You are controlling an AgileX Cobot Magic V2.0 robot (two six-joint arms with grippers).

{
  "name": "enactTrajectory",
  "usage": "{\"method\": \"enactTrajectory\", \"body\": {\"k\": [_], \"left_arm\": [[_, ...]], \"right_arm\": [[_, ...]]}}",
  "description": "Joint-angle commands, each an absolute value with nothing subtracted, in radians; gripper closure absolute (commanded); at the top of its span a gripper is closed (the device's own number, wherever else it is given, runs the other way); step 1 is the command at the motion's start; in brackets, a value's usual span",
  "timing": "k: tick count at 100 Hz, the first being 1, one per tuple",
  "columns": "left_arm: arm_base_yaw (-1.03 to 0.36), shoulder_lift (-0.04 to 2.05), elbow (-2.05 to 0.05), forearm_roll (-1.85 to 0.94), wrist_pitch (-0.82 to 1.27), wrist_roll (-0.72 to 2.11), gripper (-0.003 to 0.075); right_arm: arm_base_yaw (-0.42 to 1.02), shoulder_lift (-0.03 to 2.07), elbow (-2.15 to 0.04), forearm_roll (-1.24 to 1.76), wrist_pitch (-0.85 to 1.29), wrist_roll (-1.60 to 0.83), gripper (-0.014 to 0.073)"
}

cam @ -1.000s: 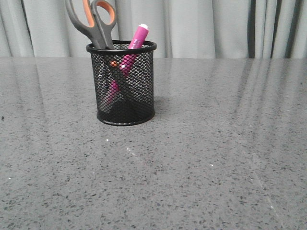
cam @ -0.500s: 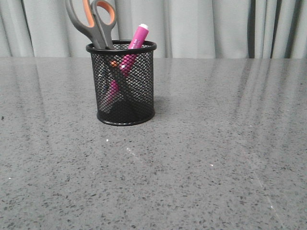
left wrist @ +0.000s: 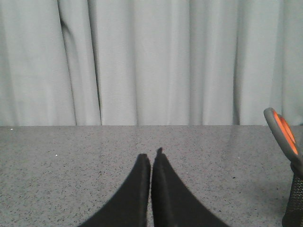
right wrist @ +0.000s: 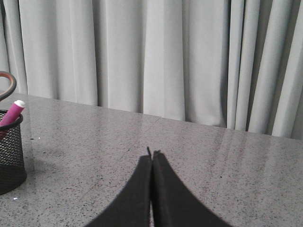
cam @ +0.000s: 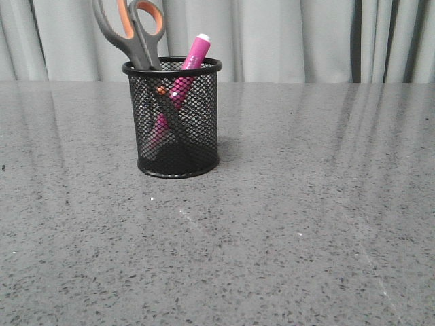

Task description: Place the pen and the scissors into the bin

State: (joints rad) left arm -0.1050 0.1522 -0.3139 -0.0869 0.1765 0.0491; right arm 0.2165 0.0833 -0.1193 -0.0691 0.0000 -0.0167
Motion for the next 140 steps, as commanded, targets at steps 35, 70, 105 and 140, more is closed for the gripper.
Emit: {"method": "enactTrajectory", "body": {"k": [35, 70, 105, 140], "left_arm": [[-0.100, 0.161, -0.332, -0.086, 0.084, 0.042, 0.0741], [-0.073, 0.072, -0.059, -0.057, -0.108, 0.000, 0.0741], [-0.075, -0.031, 0.027, -0.044, -0.084, -0.060, 0.0742], [-0.075, -0.031, 0.025, -0.117, -0.077, -0.060, 0.0741]], "right_arm": [[0.212, 0.090, -0.146, -0.080, -0.083, -0.028, 0.0662], [0.212, 0.090, -0.146, -0.080, -0.083, -0.028, 0.0662], [0.212, 0.090, -0.146, -0.080, -0.081, -0.028, 0.0662], [0.212, 0.090, -0.146, -0.080, -0.081, -0.028, 0.0662]]}}
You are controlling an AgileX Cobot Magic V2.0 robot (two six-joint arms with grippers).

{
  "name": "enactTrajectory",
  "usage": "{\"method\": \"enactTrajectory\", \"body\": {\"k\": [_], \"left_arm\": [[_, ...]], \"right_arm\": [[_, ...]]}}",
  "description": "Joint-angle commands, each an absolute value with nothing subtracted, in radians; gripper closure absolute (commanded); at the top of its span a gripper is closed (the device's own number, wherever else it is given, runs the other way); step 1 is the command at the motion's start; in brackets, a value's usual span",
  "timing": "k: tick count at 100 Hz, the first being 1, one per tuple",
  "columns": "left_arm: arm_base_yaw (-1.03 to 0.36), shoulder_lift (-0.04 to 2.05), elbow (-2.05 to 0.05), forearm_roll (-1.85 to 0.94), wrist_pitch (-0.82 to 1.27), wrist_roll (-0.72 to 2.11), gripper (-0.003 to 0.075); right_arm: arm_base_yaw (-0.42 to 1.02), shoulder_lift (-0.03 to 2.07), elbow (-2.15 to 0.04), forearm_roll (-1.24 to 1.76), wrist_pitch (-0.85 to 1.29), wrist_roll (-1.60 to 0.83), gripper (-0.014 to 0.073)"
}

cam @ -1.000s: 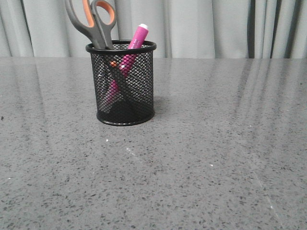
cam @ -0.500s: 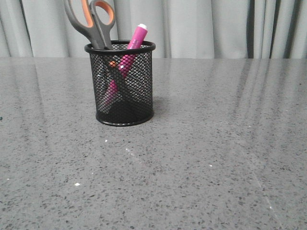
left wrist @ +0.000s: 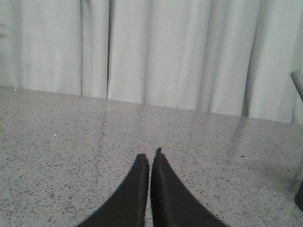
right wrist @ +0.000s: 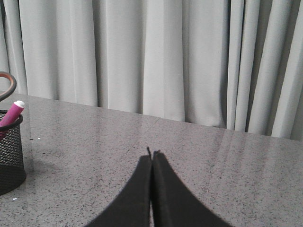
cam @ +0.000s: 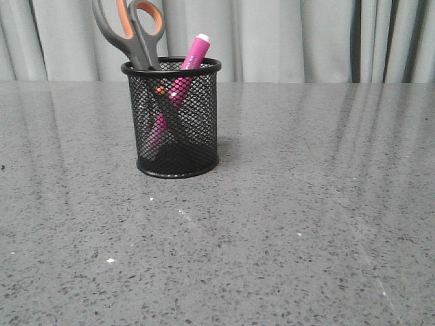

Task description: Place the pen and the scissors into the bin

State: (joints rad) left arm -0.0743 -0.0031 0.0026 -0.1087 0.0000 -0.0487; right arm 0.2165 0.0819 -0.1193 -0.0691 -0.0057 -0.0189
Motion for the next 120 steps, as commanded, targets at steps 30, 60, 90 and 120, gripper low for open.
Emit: {"method": "enactTrajectory", "body": {"k": [30, 60, 90, 120], "left_arm": [[-0.075, -0.031, 0.025, -0.117, -0.077, -0.060, 0.0741], [-0.075, -0.031, 0.025, -0.117, -0.077, -0.060, 0.0741], [-0.075, -0.031, 0.025, -0.117, -0.077, -0.060, 0.0741], [-0.075, -0.031, 0.025, -0.117, -0.077, -0.060, 0.0742]], "right_arm": [[0.212, 0.090, -0.146, -0.080, -0.081, -0.028, 0.0662], [0.212, 0.090, -0.146, -0.080, -0.081, -0.028, 0.0662], [0.164, 0.090, -0.125, -0.053, -0.074, -0.015, 0.0662], [-0.018, 0.078, -0.014, 0.009, -0.082, -0.015, 0.0662]]}}
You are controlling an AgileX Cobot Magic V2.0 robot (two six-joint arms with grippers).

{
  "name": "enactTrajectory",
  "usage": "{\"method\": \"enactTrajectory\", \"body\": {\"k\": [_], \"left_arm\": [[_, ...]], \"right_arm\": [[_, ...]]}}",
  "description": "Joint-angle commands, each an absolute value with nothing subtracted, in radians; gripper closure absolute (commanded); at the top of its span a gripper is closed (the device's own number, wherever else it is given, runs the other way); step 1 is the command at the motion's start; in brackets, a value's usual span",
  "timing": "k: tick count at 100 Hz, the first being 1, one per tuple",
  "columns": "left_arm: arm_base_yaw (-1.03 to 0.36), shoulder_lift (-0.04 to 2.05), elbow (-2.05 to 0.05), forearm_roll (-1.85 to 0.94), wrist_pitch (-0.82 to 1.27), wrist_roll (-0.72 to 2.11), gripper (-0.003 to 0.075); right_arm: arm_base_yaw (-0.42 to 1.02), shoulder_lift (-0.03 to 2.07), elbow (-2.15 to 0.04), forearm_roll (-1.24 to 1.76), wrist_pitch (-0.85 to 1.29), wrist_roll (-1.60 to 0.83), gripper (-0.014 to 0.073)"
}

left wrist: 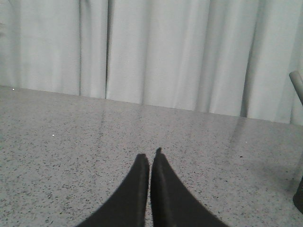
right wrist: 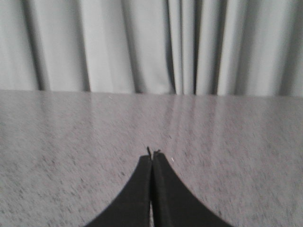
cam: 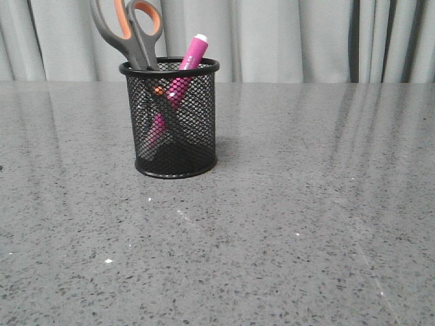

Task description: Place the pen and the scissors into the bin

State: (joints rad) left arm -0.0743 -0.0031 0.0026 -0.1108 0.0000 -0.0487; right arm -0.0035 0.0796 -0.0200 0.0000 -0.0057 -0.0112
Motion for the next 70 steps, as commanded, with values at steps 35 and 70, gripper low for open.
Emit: {"method": "enactTrajectory", "body": {"k": [35, 70], "left_arm": [[-0.075, -0.029, 0.025, -0.117, -0.077, -0.060, 0.0742], [-0.075, -0.029, 0.025, -0.117, -0.077, -0.060, 0.0741]], "right_arm": [[-0.018, -0.029, 0.028, -0.083, 0.058, -0.015, 0.0662], [-0.018, -0.029, 0.028, -0.081, 0.056, -0.015, 0.0662]]}}
